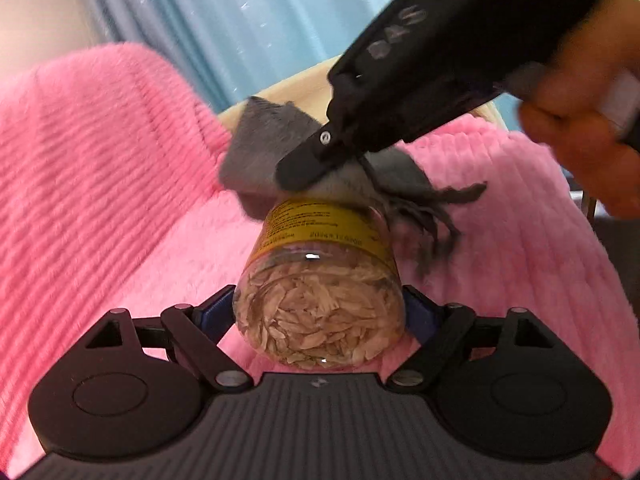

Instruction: Clean container

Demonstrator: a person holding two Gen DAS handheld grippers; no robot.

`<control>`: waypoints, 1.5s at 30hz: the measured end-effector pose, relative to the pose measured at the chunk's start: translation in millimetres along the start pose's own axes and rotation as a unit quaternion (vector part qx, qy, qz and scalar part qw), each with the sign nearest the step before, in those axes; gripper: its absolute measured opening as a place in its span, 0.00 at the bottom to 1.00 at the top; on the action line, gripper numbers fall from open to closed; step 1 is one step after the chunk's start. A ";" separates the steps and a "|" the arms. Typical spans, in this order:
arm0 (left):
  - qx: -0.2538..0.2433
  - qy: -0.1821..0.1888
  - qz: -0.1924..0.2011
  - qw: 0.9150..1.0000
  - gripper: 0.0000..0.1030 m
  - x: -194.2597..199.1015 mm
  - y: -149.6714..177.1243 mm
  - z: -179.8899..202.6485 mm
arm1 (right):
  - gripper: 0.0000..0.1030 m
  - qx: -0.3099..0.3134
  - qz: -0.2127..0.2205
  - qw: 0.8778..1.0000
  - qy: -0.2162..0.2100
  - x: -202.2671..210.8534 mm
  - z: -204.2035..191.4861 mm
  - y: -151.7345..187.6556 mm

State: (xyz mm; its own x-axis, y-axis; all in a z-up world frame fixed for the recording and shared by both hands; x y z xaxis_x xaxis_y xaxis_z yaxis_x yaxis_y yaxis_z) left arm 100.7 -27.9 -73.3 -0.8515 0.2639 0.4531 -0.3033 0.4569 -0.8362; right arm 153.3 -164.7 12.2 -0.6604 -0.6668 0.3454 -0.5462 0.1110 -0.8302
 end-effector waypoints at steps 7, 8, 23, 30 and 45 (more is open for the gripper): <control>0.150 0.068 -0.007 0.986 0.84 0.9 0.0 -30.5 | 0.01 0.016 -0.002 1.000 -0.007 0.3 -4.5 2.0; 0.177 0.078 -0.009 0.981 0.84 -1.0 0.8 -36.1 | 0.01 0.013 -0.002 1.000 -0.008 0.3 -3.8 2.4; -0.038 -0.004 0.001 0.999 0.83 6.2 3.6 3.0 | 0.01 0.011 -0.026 0.999 -0.041 -6.5 -11.9 1.2; 0.105 0.048 -0.012 0.993 0.85 2.4 -3.5 -25.8 | 0.01 0.010 -0.009 1.000 -0.016 -5.3 -9.2 1.3; -0.020 -0.011 -0.005 1.000 0.84 0.6 -4.8 -5.8 | 0.01 0.049 -0.074 0.990 -0.106 -9.6 -37.9 14.1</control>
Point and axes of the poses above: each gripper's, at about its wrist camera, not at the fingertips, and x roughly against the way its jaws point, z to its right, y to its underside, the point moved 3 cm from there along -x, roughly the way its jaws point, and after that the axes turned 6 degrees about x, right-handed, at the moved point
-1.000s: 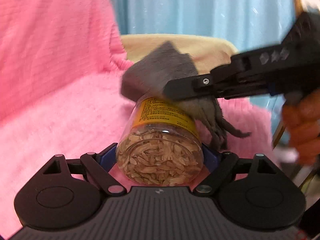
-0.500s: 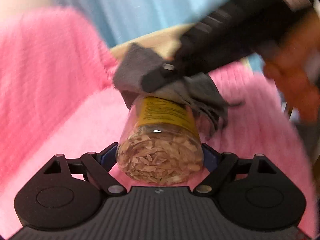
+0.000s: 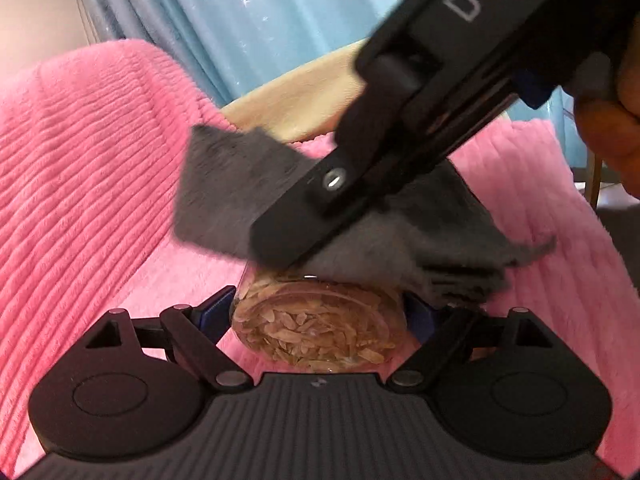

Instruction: Clean container

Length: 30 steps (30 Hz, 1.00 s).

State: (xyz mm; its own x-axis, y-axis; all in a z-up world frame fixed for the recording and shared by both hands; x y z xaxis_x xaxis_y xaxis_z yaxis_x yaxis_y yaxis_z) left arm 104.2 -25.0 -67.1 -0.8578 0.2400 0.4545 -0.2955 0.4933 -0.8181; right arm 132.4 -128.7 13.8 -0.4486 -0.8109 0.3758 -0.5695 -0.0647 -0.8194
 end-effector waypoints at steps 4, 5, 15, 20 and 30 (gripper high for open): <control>-0.021 -0.006 0.004 1.000 0.83 -5.7 -3.1 5.6 | 0.01 -0.025 0.050 0.995 0.081 5.8 25.1 -8.9; -0.026 -0.008 0.004 1.000 0.83 -6.5 -3.7 7.3 | 0.01 -0.033 0.057 0.994 0.091 7.6 28.8 -8.7; 0.209 0.092 -0.013 0.973 0.85 -15.9 -6.7 -43.3 | 0.01 -0.043 0.066 0.993 0.092 11.4 32.0 -3.9; 0.257 0.109 -0.020 0.960 0.84 -25.5 -8.2 -56.1 | 0.01 -0.043 0.059 0.994 0.084 12.3 29.4 -3.9; -0.003 0.010 0.000 1.000 0.83 -14.5 -4.9 -16.2 | 0.01 0.032 -0.001 0.999 0.015 0.7 -5.6 -2.4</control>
Point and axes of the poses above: each gripper's, at about its wrist camera, not at the fingertips, and x roughly against the way its jaws point, z to its right, y to its underside, the point moved 3 cm from there along -x, roughly the way its jaws point, and after that the axes turned 6 degrees about x, right-handed, at the moved point
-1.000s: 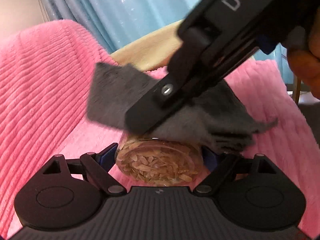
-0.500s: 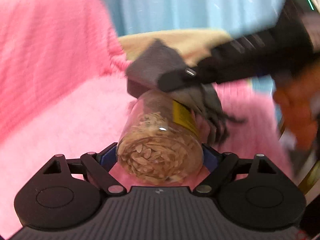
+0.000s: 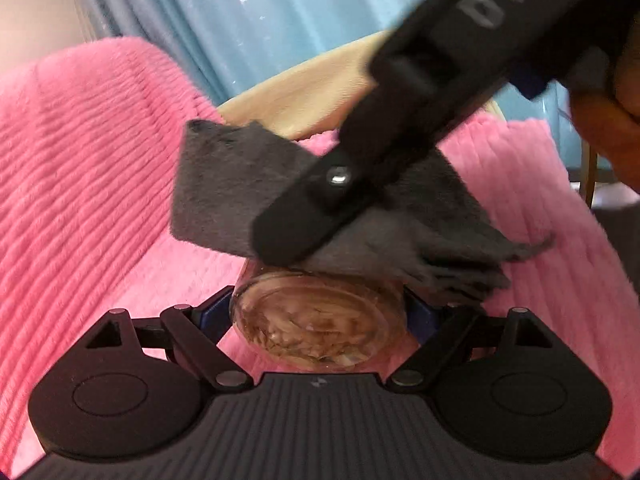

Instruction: Clean container

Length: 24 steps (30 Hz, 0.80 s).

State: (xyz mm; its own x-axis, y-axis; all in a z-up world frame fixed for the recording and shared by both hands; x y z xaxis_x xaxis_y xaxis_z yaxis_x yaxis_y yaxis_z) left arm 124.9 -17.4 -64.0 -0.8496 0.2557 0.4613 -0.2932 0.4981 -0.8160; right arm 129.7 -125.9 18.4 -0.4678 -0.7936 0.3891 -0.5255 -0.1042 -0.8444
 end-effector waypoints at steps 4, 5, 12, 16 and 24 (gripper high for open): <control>-0.025 -0.004 0.006 1.000 0.82 2.8 -0.3 8.7 | 0.01 -0.044 0.037 0.997 0.059 6.0 26.3 -5.1; -0.024 -0.004 0.006 1.000 0.82 3.6 -0.4 9.0 | 0.01 -0.055 0.043 0.996 0.063 7.7 30.3 -4.4; 0.167 0.073 -0.011 0.983 0.85 5.0 0.2 -28.6 | 0.01 -0.059 0.048 0.995 0.063 9.0 29.5 0.1; 0.254 0.109 -0.017 0.961 0.84 -1.1 5.0 -44.9 | 0.01 -0.063 0.048 0.995 0.062 8.2 29.9 -0.9; 0.051 0.017 -0.007 0.999 0.83 18.4 7.1 3.8 | 0.03 -0.005 0.003 1.000 0.000 2.7 -5.5 2.7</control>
Point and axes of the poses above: each gripper's, at about its wrist camera, not at the fingertips, and x roughly against the way its jaws point, z to its right, y to its underside, the point moved 3 cm from there along -x, roughly the way its jaws point, and after that the axes turned 6 degrees about x, right-handed, at the moved point
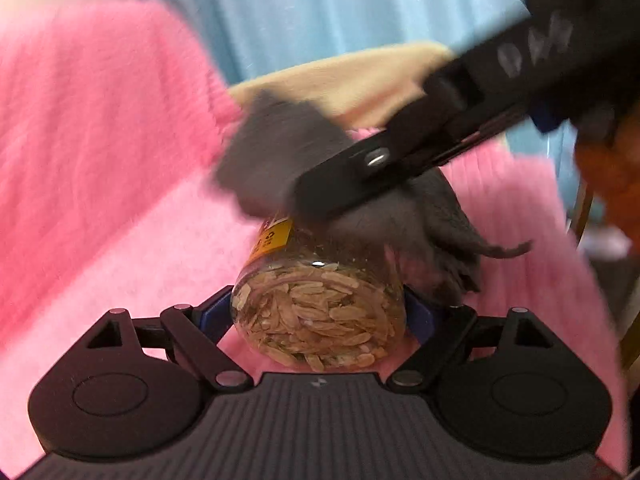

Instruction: Clean container

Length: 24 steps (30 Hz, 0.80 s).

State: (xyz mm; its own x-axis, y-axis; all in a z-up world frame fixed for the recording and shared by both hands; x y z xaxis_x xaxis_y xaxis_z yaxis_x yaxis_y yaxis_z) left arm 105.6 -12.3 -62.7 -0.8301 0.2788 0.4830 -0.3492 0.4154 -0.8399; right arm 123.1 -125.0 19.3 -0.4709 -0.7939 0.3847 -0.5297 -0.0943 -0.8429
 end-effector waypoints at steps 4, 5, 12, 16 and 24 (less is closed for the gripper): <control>-0.026 -0.008 0.003 1.000 0.83 0.8 0.4 8.7 | 0.01 0.001 0.011 1.000 0.023 -0.8 8.7 -4.7; -0.031 -0.010 0.003 0.999 0.83 1.4 1.3 10.7 | 0.01 -0.007 0.021 0.999 0.039 0.3 15.2 -6.9; 0.063 0.029 -0.011 0.998 0.83 6.8 1.5 -5.5 | 0.01 -0.040 0.051 0.994 0.083 6.3 31.9 -7.3; 0.189 0.077 -0.013 0.979 0.85 7.0 3.1 -28.3 | 0.01 -0.045 0.050 0.995 0.078 6.0 33.4 -7.1; 0.196 0.078 -0.014 0.977 0.83 8.5 10.9 -24.3 | 0.03 -0.044 0.043 0.995 0.072 7.8 28.8 -8.3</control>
State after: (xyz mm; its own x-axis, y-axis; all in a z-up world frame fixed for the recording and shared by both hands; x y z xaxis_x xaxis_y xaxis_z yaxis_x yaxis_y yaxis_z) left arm 105.3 15.6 -61.7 -0.7524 0.4129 0.5132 -0.5355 0.0701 -0.8416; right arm 144.1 -147.7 18.4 -0.6111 -0.7012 0.3673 -0.5389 0.0286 -0.8419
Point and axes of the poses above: each gripper's, at about its wrist camera, not at the fingertips, and x roughly against the way its jaws point, z to its right, y to its underside, the point moved 3 cm from there along -x, roughly the way its jaws point, and after that the axes turned 6 degrees about x, right-handed, at the moved point
